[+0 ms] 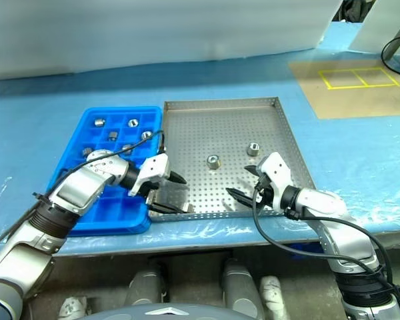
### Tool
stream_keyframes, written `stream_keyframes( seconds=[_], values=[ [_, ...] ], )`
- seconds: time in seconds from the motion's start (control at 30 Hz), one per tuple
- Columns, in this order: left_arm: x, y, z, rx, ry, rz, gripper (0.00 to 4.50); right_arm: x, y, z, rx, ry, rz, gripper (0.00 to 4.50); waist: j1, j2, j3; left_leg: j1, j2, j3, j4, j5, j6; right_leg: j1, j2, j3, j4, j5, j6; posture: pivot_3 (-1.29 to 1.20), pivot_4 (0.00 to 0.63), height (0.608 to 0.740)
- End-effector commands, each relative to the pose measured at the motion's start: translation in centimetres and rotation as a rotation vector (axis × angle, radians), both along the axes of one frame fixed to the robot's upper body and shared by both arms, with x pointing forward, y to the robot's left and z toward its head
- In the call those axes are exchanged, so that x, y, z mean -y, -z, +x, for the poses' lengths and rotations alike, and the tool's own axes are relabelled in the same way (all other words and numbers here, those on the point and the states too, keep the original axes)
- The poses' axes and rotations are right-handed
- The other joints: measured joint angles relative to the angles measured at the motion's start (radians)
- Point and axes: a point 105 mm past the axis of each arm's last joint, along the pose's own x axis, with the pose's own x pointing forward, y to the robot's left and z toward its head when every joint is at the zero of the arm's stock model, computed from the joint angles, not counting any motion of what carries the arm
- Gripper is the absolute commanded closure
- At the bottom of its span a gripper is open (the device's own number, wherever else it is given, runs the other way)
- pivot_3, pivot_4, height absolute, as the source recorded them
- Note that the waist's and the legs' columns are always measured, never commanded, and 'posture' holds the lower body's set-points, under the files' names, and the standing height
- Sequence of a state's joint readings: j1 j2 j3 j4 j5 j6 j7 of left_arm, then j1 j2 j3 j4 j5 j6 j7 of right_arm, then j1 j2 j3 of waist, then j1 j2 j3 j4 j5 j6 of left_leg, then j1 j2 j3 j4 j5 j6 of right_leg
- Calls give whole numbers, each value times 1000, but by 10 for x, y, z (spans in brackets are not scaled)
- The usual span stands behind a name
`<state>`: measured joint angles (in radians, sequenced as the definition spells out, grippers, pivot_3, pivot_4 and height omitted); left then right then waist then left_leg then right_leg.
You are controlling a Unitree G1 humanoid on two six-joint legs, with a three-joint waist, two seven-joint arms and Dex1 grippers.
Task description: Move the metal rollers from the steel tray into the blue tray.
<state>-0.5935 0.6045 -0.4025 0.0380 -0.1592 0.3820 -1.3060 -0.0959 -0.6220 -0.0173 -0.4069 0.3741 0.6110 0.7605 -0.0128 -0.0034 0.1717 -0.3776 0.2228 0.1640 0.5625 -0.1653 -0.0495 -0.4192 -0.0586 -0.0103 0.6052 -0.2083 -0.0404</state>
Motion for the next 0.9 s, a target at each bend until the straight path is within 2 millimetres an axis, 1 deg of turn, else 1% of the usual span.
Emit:
stream_keyframes(
  seconds=[0.03, 0.43, 0.67, 0.9],
  values=[
    [2, 1, 3, 43, 22, 28, 48, -4, -9, -4, 40, -22, 2, 0, 0, 0, 0, 0, 0, 0, 0, 0, 0, 0, 0, 0, 0, 0, 0, -340, 150, 740],
    [13, 9, 8, 130, 44, 59, 48, -6, -11, -4, 45, -16, 16, 0, -1, 0, 0, 2, 0, 1, 0, 0, 0, 0, 0, 1, 0, 0, 0, -346, 150, 740],
    [20, 14, -2, 112, 124, 93, 48, -7, -12, -4, 47, -17, 19, 0, 0, 0, 0, 2, 0, 1, 0, 0, 0, 0, 0, 1, 0, 0, 0, -344, 150, 740],
    [20, 22, -1, 142, 187, 185, 48, -8, -17, -3, 57, -23, 21, 0, 0, 1, 0, 2, 0, 2, 0, -1, 1, 0, 0, 2, 0, 0, 0, -345, 150, 740]
  ],
)
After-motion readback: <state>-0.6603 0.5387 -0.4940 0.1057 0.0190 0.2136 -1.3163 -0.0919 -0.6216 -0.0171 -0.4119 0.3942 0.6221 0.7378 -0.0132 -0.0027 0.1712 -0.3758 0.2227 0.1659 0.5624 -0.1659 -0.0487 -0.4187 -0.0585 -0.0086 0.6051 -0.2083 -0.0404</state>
